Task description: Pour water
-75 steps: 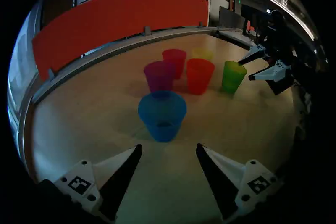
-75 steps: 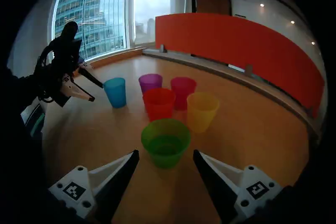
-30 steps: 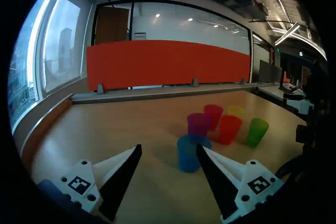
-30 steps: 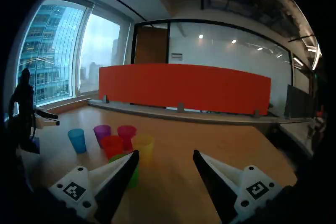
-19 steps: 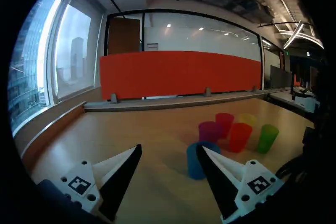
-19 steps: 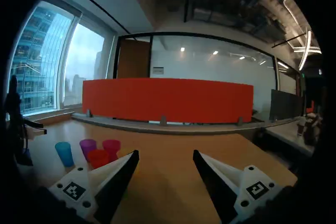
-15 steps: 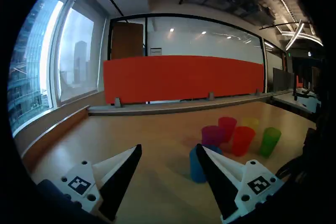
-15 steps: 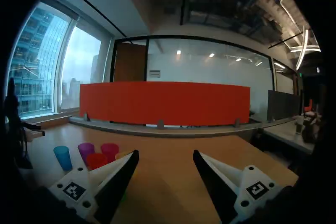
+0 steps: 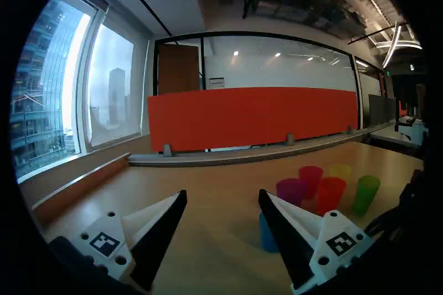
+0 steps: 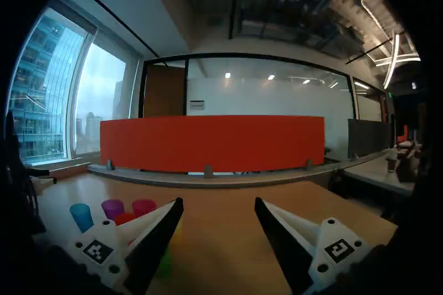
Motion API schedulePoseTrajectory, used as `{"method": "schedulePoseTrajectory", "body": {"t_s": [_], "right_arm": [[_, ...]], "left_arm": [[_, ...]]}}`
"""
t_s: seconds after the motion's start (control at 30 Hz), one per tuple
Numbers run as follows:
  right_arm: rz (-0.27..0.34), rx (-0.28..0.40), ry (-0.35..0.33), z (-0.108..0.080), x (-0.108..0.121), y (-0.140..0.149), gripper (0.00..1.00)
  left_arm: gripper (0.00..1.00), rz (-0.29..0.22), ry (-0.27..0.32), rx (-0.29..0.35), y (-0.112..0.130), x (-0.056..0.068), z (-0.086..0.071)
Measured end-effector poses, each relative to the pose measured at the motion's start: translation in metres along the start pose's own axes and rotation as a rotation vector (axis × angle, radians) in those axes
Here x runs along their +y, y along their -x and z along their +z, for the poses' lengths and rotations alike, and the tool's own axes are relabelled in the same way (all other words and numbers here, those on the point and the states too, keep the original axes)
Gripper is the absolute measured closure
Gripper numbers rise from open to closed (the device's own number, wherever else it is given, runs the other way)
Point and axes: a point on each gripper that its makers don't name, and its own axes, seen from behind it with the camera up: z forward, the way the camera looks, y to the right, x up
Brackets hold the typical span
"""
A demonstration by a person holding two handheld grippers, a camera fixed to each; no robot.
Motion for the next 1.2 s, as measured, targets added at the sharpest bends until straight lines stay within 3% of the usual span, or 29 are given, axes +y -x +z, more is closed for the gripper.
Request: {"method": "schedulePoseTrajectory", "body": {"t_s": [0.37,0.57,1.2], "right_arm": [[0.032,-0.010,0.049,-0.007,0.016,-0.006,0.00],[0.029,-0.026,0.069,-0.010,0.021,-0.001,0.00],[0.025,-0.045,0.067,-0.013,0.021,0.004,0.00]], "left_arm": [[0.04,-0.038,-0.006,0.042,0.010,-0.004,0.003],[0.04,-0.047,-0.025,0.045,0.022,-0.014,0.000],[0.04,-0.063,-0.044,0.062,0.033,-0.028,0.001]]}}
